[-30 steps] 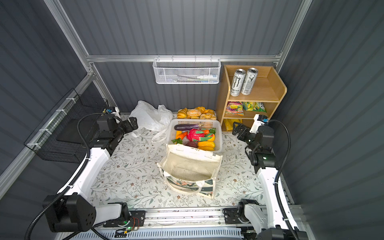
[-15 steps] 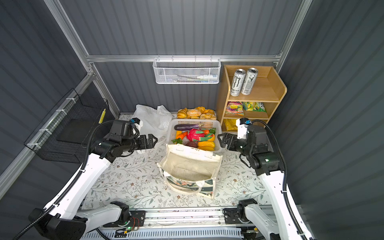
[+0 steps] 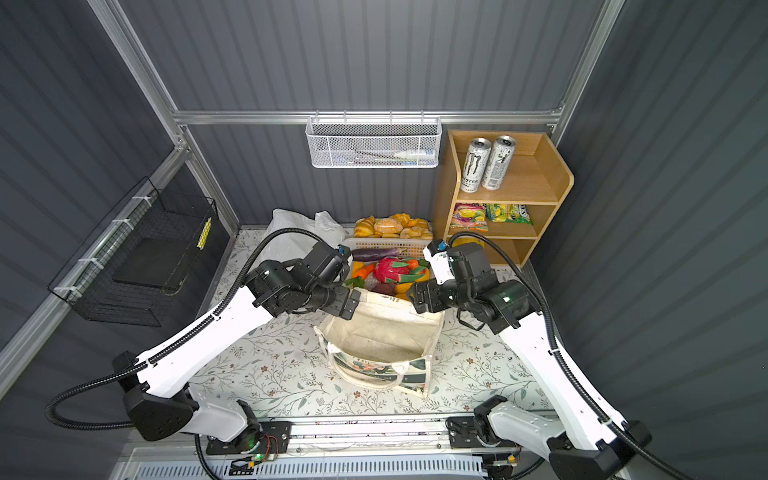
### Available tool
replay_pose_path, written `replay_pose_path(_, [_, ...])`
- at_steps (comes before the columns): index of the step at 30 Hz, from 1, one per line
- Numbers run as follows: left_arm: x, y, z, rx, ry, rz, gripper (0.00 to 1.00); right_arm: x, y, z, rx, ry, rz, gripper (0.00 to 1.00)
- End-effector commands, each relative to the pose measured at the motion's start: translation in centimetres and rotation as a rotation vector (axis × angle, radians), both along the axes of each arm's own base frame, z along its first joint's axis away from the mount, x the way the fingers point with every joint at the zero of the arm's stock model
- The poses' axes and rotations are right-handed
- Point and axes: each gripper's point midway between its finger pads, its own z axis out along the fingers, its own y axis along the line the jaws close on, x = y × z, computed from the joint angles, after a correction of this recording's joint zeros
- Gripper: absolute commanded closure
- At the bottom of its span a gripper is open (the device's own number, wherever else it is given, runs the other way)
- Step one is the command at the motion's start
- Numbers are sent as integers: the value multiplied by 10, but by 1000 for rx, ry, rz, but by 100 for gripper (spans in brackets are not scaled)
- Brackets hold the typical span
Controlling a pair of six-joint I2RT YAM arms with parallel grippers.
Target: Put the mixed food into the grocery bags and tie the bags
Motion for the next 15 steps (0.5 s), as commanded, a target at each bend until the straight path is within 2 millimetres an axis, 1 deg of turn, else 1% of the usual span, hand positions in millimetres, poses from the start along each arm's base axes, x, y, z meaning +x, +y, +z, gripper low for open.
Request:
replay_pose_path(1, [-11, 29, 10, 24, -30, 59, 0, -10, 1, -1, -80, -16, 61, 7])
replay_pose_path(2, [-12, 29, 10, 9, -36, 60, 0, -7, 6, -8, -95, 1, 76, 6])
replay_pose_path(4, [-13, 30, 6, 9, -32, 59, 0, -6, 12, -12, -106, 7, 100, 6])
replay_pose_path(9, [-11, 27, -14, 37, -12, 47, 0, 0, 25, -17, -128, 23, 156, 6])
replay_pose_path(12, [-8, 21, -20, 4, -33, 44, 5, 2, 34, -20, -131, 34, 201, 4])
replay_pose_path(13, [-7, 20, -28, 5, -30, 45, 12, 2, 38, -22, -129, 43, 223, 4])
replay_pose_path(15, [-6, 19, -32, 7, -29, 39, 45, 0, 46, -25, -113, 64, 266, 5])
